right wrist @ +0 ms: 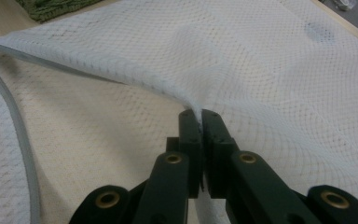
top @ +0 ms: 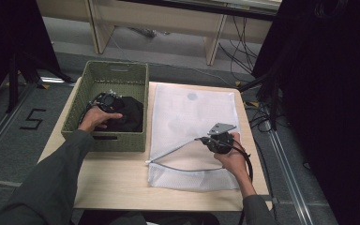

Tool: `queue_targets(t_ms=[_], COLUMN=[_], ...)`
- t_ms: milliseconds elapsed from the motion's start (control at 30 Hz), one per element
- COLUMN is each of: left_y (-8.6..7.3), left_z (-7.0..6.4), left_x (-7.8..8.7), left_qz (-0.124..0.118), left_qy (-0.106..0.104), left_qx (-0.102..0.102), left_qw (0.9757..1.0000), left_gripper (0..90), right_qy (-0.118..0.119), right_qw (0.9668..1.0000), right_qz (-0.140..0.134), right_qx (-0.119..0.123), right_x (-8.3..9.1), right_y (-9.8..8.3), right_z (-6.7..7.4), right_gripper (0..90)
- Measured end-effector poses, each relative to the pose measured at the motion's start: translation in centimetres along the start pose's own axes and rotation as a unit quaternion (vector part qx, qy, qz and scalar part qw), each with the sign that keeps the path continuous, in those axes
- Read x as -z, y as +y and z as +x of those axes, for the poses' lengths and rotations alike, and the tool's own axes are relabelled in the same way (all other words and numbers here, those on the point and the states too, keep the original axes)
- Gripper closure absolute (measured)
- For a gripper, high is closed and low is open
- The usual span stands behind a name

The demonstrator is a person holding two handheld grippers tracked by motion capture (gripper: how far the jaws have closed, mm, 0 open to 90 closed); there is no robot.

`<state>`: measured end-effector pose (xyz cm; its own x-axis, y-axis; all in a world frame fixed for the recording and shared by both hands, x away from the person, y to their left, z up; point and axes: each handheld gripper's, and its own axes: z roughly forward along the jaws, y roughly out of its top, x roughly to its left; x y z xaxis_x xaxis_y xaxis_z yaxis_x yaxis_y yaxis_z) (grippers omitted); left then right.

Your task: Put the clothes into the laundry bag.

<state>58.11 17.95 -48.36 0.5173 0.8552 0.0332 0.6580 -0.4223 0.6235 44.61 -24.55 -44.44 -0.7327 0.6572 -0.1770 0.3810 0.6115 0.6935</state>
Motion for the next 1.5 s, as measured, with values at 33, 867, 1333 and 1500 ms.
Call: queue_targets(t_ms=[33,867,1333,1500], left_y=[0.0,0.7,3.4,4.5], left_z=[0.0,0.3,1.0,1.1], left_x=[-0.2,0.6,4.7,8.0], left_qz=[0.000,0.018,-0.043,-0.069], left_qy=[0.007,0.034,0.010,0.007], left_qx=[0.000,0.018,0.019,0.005], left_qw=[1.0000,0.9991,0.9988,0.9976], left_gripper=[0.0,63.2,67.3,67.3], right_qy=[0.001,0.002,0.002,-0.002], right_qw=[1.0000,1.0000,1.0000,0.9999], right_qz=[0.000,0.002,-0.003,-0.004], right_qx=[-0.001,-0.001,-0.001,-0.010], right_x=[0.0,-0.1,0.1,0.1], right_y=[0.0,-0.2,-0.2,-0.3], right_z=[0.0,-0.1,-0.4,-0.2], right_gripper=[88.4,88.1,88.0,88.2])
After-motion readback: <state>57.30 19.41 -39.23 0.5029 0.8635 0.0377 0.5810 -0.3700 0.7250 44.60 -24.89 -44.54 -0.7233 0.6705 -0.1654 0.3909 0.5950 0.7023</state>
